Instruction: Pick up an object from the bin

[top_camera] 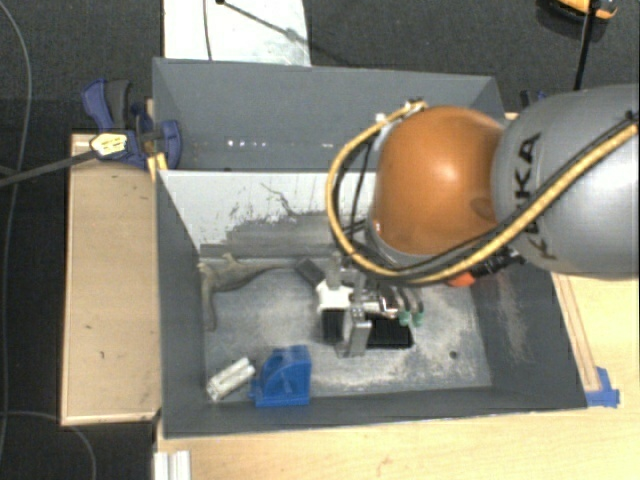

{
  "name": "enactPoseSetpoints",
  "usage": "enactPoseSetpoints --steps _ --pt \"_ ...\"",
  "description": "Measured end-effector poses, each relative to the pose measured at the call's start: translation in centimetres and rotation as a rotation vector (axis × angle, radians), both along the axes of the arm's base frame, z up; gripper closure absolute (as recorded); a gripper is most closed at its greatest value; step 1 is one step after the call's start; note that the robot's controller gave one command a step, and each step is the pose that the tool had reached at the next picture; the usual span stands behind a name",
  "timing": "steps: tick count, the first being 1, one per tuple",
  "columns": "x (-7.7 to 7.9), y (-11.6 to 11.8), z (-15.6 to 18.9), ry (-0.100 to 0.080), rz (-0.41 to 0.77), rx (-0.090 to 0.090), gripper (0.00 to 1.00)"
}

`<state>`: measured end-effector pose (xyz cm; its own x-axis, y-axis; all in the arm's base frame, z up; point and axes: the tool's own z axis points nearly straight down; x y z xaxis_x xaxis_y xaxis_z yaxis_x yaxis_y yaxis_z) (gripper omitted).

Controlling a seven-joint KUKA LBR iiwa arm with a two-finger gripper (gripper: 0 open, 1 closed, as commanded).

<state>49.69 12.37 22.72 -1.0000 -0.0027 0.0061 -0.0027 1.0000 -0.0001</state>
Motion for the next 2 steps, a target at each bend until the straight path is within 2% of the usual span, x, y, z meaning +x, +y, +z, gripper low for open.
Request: enactPoseSetpoints --steps 1,2 --pt "0.2 -0.1 0.4 -0.008 -0.004 0.001 0.00" --pt "1.5 -1.9 -3.7 -0.015 -0.015 0.004 0.00"
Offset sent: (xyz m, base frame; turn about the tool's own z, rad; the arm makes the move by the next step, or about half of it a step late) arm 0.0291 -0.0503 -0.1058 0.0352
